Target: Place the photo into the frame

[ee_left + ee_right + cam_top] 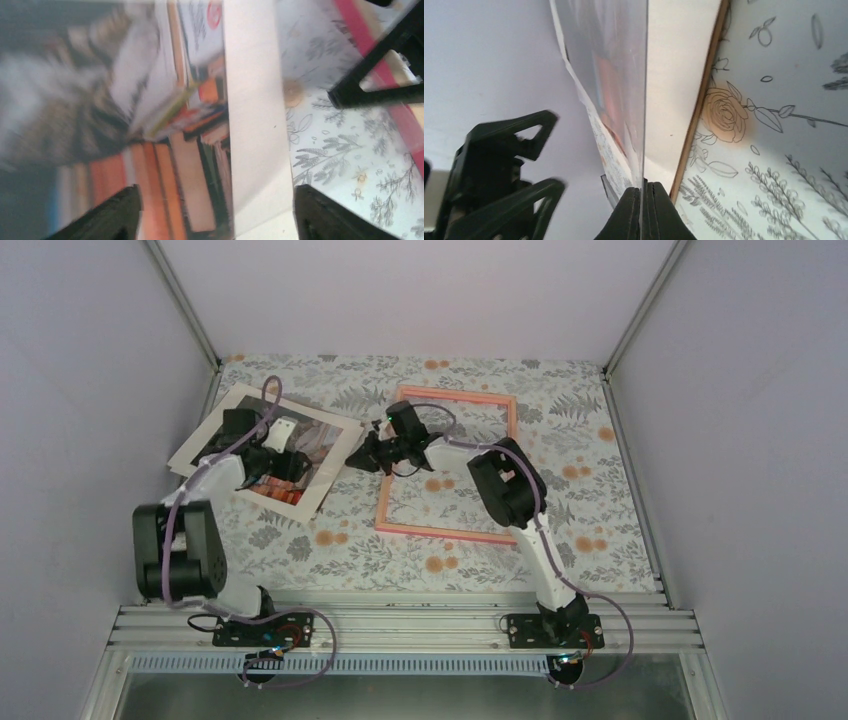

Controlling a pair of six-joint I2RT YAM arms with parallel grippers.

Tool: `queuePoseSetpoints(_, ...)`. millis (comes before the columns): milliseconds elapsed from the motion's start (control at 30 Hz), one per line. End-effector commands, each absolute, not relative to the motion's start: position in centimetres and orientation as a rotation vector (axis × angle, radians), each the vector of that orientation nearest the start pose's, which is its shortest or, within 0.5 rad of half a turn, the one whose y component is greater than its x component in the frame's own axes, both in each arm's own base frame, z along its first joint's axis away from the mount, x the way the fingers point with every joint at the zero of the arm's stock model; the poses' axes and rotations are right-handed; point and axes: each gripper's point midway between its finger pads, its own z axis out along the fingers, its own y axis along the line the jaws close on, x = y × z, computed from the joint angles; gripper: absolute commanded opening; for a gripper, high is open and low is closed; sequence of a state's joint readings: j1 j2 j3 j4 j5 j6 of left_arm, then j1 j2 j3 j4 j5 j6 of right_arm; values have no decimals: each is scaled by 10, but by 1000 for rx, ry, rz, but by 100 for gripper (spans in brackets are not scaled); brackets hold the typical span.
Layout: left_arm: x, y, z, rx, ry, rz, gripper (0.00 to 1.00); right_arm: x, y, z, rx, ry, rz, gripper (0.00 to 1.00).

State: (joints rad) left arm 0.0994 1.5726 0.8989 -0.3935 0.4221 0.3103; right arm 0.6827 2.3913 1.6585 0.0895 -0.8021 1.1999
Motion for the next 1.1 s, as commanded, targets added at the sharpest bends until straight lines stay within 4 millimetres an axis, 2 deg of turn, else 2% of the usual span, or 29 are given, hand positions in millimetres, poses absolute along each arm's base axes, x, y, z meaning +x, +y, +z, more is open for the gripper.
queuePoseSetpoints(0,366,-35,139,615,2305,-253,82,390,453,124,76,2581,1841,4)
queuePoseSetpoints(33,360,-34,148,671,2270,-207,88,390,450,128,72,2577,1850,4)
queuePoseSetpoints(100,348,-32,154,791,2219,-120,96,388,443,133,65,2575,1864,4)
queuePoseSetpoints(200,327,-31,151,956,2152,-16,100,385,434,141,56,2580,1884,4)
queuePoseSetpoints(367,305,-37,140,1156,2033,113,100,379,421,149,61,2588,1918,4)
queuePoseSetpoints(567,302,-52,122,1237,1963,252,100,370,409,156,84,2602,1937,4)
queuePoseSetpoints(767,311,-61,96,1279,1933,427,91,361,401,159,121,2611,1955,4)
queuePoseSetpoints(967,316,-72,83,1317,1850,538,90,355,393,157,180,2630,1953,4)
queuePoseSetpoints(1067,320,-71,80,1305,1825,596,85,350,390,154,195,2642,1947,4)
